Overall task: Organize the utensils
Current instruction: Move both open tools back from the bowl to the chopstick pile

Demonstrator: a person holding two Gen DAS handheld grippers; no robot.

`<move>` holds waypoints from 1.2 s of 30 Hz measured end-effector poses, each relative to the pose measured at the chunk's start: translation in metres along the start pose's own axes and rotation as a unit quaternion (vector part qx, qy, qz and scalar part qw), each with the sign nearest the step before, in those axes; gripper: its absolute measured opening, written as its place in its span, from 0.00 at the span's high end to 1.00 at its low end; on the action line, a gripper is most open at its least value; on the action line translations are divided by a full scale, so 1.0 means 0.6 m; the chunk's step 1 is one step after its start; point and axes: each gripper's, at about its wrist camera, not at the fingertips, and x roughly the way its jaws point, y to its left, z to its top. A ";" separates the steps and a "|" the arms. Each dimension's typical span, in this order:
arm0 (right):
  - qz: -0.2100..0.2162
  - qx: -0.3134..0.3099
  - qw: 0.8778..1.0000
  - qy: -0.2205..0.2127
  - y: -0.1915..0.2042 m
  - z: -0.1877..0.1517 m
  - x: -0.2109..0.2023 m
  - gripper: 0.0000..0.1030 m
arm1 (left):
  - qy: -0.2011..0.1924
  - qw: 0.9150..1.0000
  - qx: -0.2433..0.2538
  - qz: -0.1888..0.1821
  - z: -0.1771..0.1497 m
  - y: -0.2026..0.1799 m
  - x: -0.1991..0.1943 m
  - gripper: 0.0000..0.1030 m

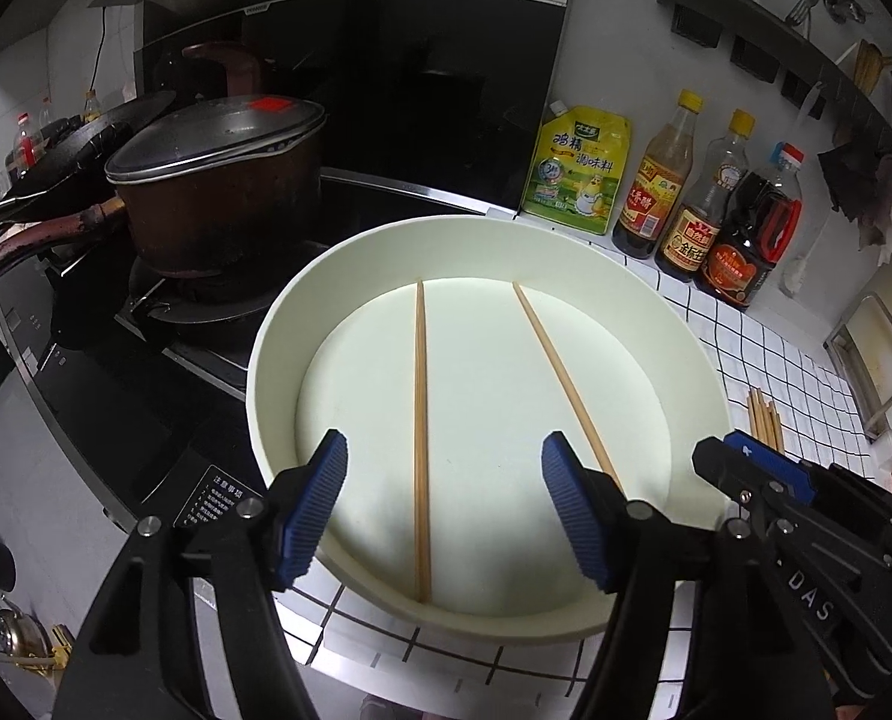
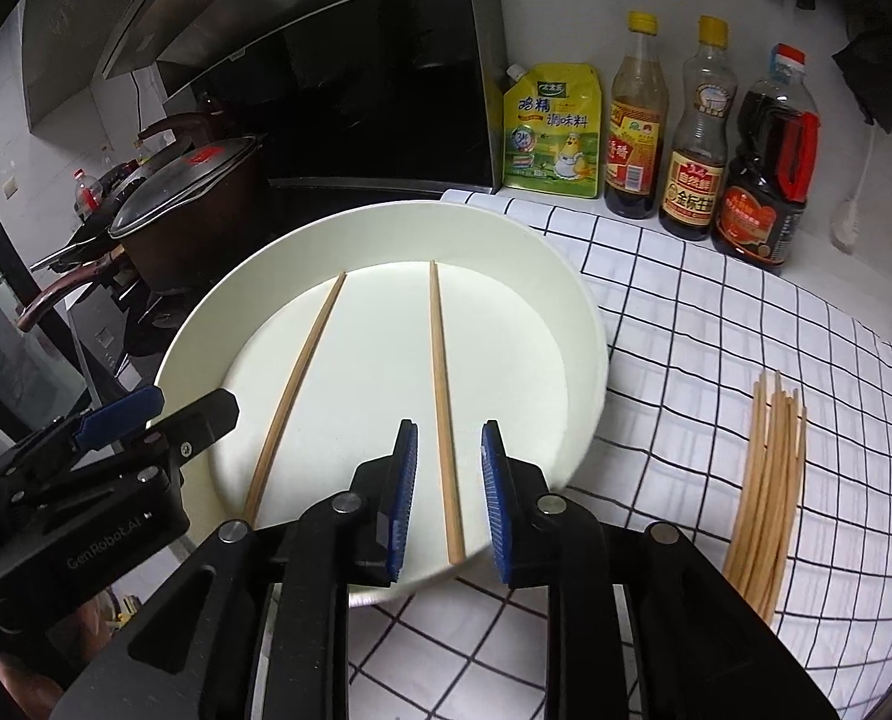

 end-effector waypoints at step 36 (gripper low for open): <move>-0.146 0.117 0.982 -0.009 -0.284 -0.171 -0.122 0.56 | -0.030 0.987 0.127 -0.099 -0.097 -0.258 -0.065 0.07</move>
